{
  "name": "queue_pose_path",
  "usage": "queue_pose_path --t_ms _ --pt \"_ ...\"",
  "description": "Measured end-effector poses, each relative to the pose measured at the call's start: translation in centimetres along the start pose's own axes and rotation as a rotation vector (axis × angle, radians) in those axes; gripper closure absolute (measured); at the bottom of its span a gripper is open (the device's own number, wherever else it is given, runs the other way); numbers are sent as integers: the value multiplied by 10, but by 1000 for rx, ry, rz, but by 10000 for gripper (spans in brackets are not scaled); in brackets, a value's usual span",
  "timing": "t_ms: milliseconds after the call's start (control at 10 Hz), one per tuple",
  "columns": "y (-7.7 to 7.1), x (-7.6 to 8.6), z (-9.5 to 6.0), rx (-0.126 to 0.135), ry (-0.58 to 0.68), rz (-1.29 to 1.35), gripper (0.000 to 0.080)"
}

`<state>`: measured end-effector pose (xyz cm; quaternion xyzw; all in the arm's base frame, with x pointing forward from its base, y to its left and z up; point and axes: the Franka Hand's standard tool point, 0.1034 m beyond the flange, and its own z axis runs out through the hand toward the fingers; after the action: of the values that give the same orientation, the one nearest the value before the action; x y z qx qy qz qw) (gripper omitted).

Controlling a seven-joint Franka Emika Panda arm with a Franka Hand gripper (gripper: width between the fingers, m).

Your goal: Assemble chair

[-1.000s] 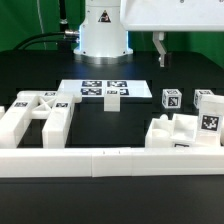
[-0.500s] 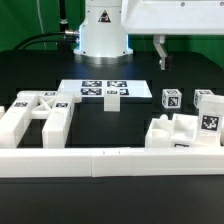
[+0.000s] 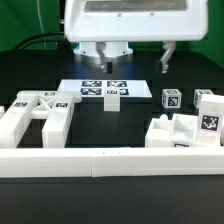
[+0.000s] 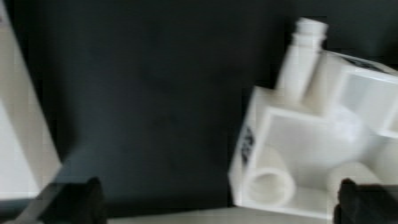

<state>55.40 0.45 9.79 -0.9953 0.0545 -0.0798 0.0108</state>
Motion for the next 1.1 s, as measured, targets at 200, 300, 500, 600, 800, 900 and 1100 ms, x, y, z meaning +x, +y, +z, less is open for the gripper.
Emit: queue_pose_path --t_ms 200,300,500,600,800,900,1100 --pt "0 -1 1 -1 -2 -1 151" --pt "3 -3 3 -2 2 -6 151" --pt "24 -42 23 -30 36 2 151" --pt "33 -64 31 -42 27 12 151" --pt "38 -78 39 -51 8 10 151" --pt "35 -76 38 -41 -17 11 151" --pt "36 -75 38 -43 -12 11 151"
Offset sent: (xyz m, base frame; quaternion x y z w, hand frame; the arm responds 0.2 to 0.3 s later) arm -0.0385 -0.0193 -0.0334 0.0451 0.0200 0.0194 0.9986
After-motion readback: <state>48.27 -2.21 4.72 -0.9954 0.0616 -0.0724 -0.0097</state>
